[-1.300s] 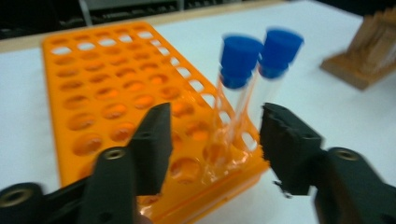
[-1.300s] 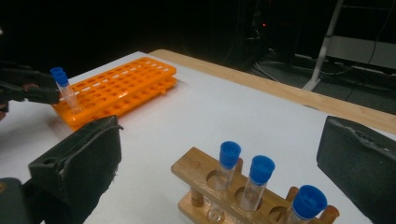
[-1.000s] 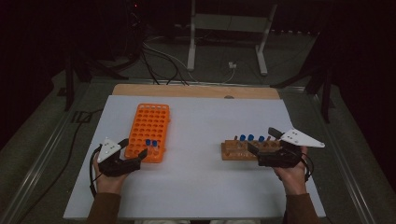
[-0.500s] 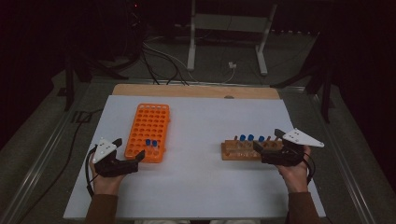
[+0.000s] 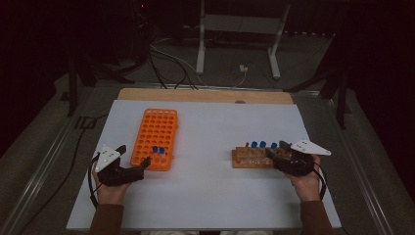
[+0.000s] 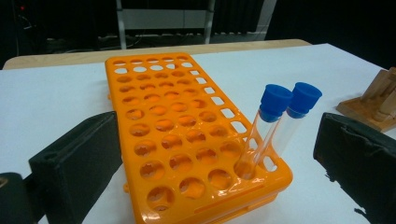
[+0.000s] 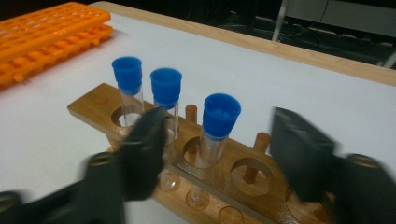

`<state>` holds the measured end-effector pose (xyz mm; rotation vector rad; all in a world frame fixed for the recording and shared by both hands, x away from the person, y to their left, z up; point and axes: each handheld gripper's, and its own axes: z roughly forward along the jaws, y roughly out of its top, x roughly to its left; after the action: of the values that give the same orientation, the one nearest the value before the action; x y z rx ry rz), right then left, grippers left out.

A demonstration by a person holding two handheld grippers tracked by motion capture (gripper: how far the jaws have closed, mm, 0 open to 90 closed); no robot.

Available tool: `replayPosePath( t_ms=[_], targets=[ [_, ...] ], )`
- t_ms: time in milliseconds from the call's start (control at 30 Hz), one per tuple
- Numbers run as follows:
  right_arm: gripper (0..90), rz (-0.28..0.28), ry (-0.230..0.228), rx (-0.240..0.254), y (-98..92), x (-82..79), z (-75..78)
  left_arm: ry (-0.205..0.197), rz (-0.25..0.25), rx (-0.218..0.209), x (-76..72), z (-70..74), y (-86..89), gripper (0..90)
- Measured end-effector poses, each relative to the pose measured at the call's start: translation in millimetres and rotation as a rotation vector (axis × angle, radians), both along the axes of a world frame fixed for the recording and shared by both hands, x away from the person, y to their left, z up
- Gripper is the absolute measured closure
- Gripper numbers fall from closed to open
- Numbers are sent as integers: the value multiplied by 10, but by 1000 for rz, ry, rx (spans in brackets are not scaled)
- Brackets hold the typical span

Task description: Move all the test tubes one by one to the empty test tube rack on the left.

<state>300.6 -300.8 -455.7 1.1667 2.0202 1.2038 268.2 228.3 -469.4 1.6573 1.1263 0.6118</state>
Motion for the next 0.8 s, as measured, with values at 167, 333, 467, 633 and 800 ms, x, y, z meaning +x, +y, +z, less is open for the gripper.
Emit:
replayPosePath(
  t_ms=[167, 333, 467, 633, 800],
  targets=[
    [579, 11, 19, -12, 13, 26, -66, -1, -2, -1, -1, 0, -7, 18],
    [663, 8, 19, 11, 5, 39, -87, -1, -1, -1, -2, 0, -7, 18],
    [698, 10, 15, 12, 27, 41, -92, 0, -3, 0, 0, 0, -11, 18],
    [760, 24, 14, 25, 53, 50, -104, 0, -3, 1, 0, -2, -14, 18],
    [765, 22, 10, 18, 65, 46, -101, 0, -4, 0, -1, -1, -12, 18]
  ],
)
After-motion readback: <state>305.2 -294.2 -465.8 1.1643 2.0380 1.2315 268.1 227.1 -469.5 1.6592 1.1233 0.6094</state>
